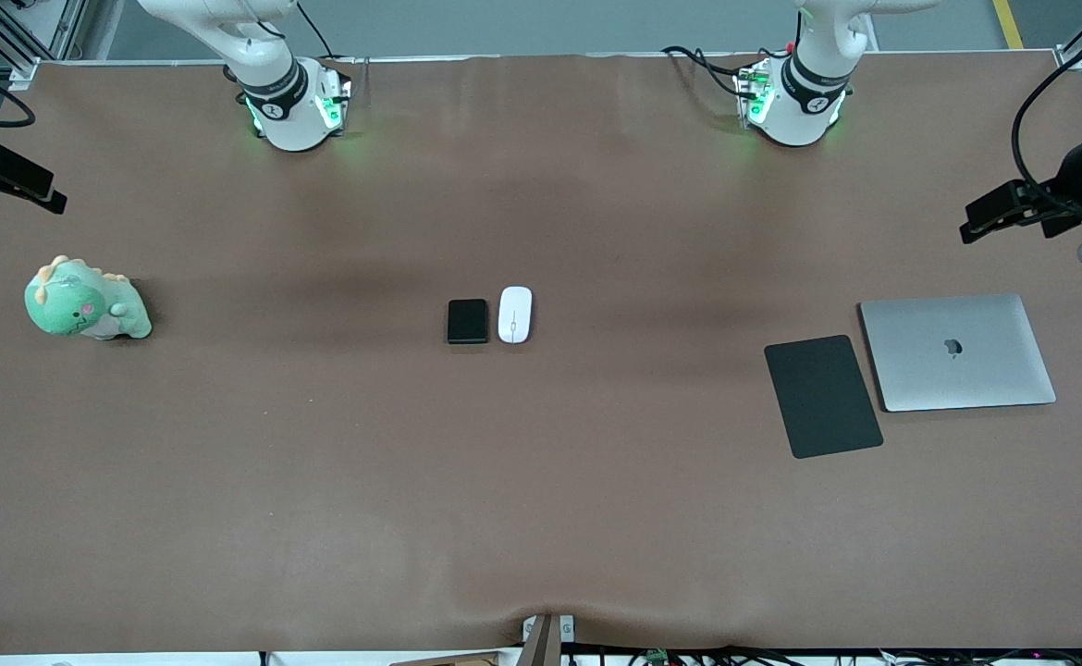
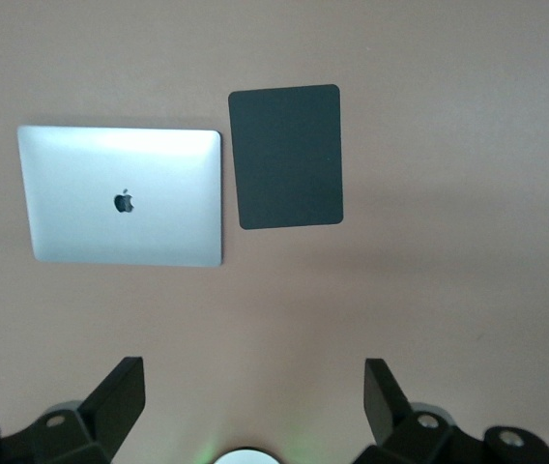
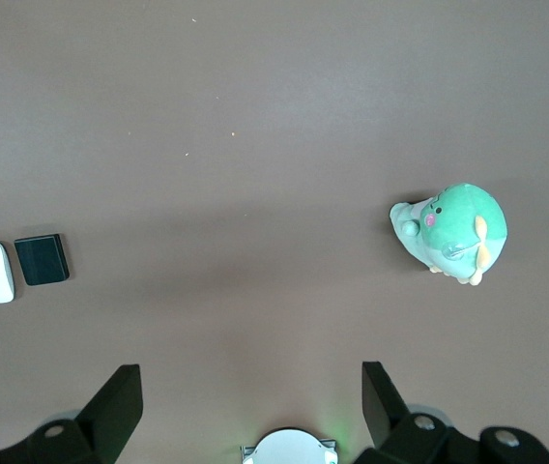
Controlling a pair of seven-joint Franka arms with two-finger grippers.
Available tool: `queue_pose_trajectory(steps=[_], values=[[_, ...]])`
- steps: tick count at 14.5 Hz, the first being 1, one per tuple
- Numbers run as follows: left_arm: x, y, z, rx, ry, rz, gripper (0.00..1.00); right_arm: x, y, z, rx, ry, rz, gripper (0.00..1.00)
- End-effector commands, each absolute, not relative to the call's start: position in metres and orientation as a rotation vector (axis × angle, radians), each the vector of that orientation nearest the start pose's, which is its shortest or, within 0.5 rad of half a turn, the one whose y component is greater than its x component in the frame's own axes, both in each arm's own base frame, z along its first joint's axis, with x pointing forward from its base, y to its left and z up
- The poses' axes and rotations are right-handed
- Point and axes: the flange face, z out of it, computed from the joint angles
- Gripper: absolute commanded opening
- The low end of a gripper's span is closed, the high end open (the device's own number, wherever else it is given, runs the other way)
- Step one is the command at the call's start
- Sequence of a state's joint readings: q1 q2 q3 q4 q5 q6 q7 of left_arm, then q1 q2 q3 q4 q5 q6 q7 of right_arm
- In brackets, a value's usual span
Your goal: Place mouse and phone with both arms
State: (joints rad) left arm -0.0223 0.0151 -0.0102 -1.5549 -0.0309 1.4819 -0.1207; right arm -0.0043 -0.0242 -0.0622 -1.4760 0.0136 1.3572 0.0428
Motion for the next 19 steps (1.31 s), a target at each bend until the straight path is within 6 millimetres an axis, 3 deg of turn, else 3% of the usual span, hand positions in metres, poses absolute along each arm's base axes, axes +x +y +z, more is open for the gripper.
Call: queue_pose_trajectory(steps=[1, 4, 8, 13, 16, 19], values=[[0.558, -0.043, 0.605, -3.203, -0.158, 0.176, 1.00, 0.525, -0.035, 0.668, -3.119, 0.145, 0.139, 1.00], [0.575, -0.075, 0.590, -3.229, -0.150, 0.214, 1.00, 0.526, -0.034, 0.667, -3.119, 0.142, 0.139, 1.00], [0.580, -0.165, 0.569, -3.229, -0.149, 0.224, 1.00, 0.527, -0.035, 0.666, -3.119, 0.147, 0.143, 1.00], [0.576, -0.252, 0.530, -3.229, -0.088, 0.226, 1.00, 0.531, -0.036, 0.659, -3.118, 0.150, 0.162, 1.00], [0.566, -0.322, 0.493, -3.220, -0.059, 0.210, 1.00, 0.533, -0.033, 0.657, -3.119, 0.138, 0.165, 1.00], [0.554, -0.377, 0.446, -3.207, -0.011, 0.250, 1.00, 0.535, -0.034, 0.653, -3.118, 0.143, 0.179, 1.00]])
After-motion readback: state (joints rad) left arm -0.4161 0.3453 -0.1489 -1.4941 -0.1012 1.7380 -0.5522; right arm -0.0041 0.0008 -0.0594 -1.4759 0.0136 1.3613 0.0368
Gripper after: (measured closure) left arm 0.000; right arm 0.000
